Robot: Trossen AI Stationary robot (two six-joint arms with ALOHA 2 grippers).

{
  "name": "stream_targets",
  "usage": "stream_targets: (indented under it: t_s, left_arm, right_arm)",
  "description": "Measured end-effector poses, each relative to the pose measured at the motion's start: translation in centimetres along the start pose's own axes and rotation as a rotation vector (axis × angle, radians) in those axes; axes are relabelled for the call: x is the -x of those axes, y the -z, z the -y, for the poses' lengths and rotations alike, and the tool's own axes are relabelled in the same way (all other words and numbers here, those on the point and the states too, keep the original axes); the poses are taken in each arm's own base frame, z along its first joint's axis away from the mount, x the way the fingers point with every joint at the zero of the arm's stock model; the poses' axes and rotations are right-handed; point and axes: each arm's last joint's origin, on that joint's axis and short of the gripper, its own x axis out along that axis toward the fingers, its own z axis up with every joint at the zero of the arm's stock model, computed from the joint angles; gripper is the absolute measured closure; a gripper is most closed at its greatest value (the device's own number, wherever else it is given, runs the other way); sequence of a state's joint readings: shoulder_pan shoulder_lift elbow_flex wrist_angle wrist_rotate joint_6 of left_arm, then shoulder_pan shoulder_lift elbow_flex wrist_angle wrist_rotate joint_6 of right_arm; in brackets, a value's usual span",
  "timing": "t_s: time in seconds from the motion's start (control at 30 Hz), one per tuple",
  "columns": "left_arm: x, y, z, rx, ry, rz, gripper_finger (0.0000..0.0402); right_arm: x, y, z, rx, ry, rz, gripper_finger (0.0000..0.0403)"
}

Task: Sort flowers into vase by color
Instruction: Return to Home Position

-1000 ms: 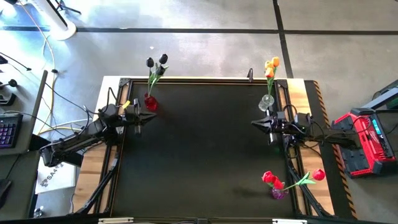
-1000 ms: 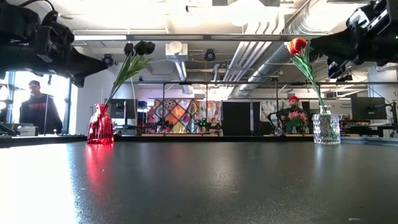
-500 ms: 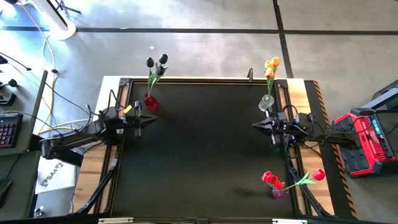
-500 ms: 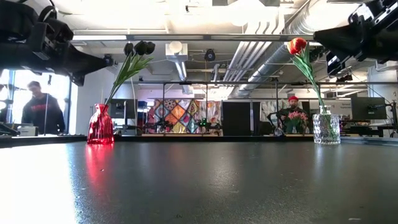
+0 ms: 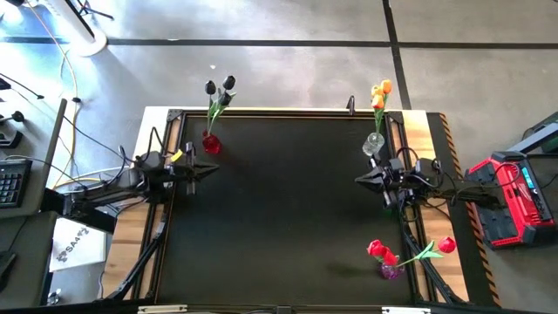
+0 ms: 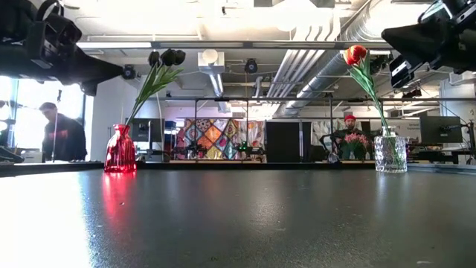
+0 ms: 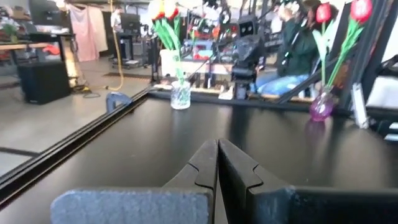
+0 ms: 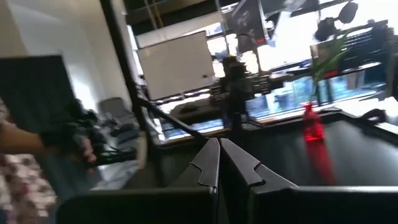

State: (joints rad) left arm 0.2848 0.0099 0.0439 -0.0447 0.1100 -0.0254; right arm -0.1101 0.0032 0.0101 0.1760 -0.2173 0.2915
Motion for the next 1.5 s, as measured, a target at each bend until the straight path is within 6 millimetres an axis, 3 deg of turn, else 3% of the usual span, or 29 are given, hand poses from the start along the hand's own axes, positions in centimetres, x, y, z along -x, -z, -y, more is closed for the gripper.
stream_targets:
  t_s: [0.27, 0.53, 0.9, 1.5]
  left_arm:
    - [0.2, 0.0, 0.0, -0.003, -0.016, -0.032, 0.0401]
    - [-0.2, 0.3, -0.1, -0.025, -0.015, 0.047, 0.0402]
    - [-0.2, 0.3, -0.2, -0.058, -0.036, 0.046, 0.0402]
    - [-0.8, 1.0, 0.3, 0.054, 0.015, -0.044, 0.0401]
  right_arm:
    - [0.0, 0.1, 0.3, 0.086, 0.091, -0.001, 0.0403]
    - [0.1, 0.8, 0.7, 0.095, 0.16, -0.06, 0.0403]
    - [0.1, 1.3, 0.8, 0.12, 0.166, -0.119, 0.0403]
    - [0.1, 1.3, 0.8, 0.164, 0.16, -0.124, 0.0403]
